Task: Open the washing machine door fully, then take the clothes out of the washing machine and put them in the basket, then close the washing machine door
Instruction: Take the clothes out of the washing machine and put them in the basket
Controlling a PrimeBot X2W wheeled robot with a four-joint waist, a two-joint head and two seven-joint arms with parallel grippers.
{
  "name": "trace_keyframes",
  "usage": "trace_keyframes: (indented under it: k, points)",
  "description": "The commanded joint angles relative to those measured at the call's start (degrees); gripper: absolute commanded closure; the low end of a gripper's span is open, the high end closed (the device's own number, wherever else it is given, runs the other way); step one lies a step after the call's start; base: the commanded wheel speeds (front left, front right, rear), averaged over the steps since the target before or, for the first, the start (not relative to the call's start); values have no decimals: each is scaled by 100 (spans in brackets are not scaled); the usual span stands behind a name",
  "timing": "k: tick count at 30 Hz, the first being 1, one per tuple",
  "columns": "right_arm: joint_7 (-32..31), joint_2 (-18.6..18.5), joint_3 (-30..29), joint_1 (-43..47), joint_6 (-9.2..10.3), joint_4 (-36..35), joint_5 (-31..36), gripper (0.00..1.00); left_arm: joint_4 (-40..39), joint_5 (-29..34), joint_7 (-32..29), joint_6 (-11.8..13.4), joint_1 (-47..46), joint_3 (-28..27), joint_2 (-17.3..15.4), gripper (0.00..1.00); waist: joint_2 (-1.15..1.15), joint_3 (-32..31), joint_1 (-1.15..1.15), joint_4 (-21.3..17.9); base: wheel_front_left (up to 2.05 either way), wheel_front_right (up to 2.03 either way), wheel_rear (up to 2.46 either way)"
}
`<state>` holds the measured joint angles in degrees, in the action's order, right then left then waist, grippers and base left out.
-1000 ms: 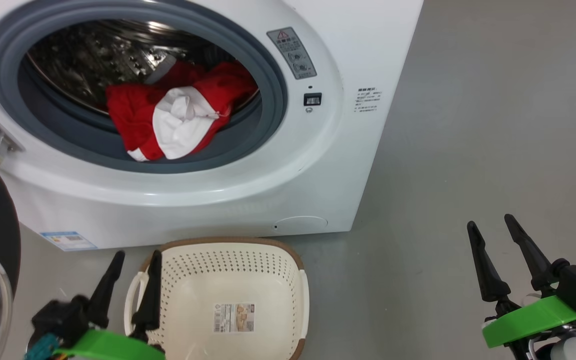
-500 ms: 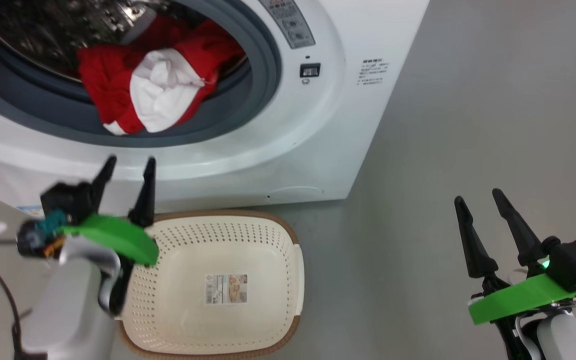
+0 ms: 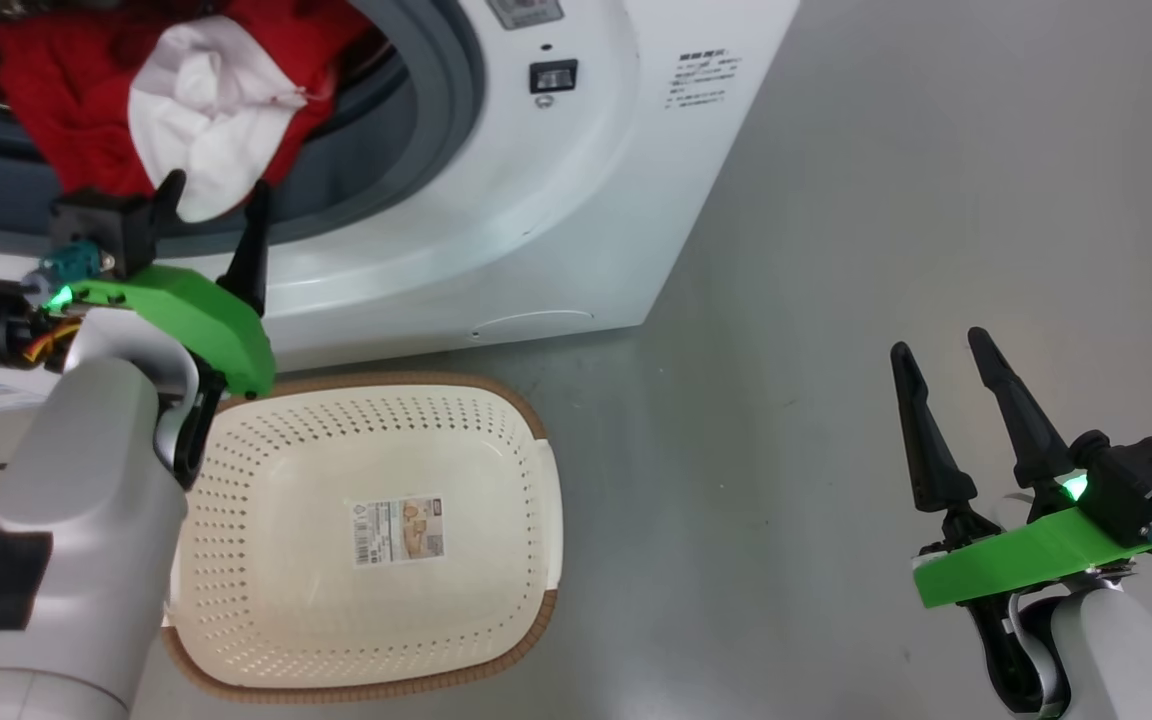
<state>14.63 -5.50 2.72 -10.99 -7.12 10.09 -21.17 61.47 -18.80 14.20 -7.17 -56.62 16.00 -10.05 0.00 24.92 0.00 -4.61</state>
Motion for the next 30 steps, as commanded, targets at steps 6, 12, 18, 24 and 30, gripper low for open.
trace_keyframes:
  k: [6, 12, 18, 24, 30]
  points:
    - [37, 28, 261, -166, -36, -122, -1, 0, 403, -155, -30, -32, -545, 227, -412, 0, 0, 186, 0, -220, 0, 0, 0]
    - [37, 53, 339, -259, -36, -138, -28, 0, 712, -306, -127, -32, -880, 452, -583, 0, 0, 340, 0, -389, 0, 0, 0]
    - [37, 75, 360, -273, -36, -138, -33, 0, 853, -384, -168, -32, -1052, 667, -736, 0, 0, 427, 0, -486, 0, 0, 0]
    - [37, 113, 405, -284, -36, -141, -40, 0, 974, -508, -195, -32, -1148, 834, -855, 0, 0, 482, 0, -573, 0, 0, 0]
    - [37, 115, 381, -321, -36, -140, -48, 0, 1041, -603, -202, -32, -1216, 1000, -883, 0, 0, 505, 0, -586, 0, 0, 0]
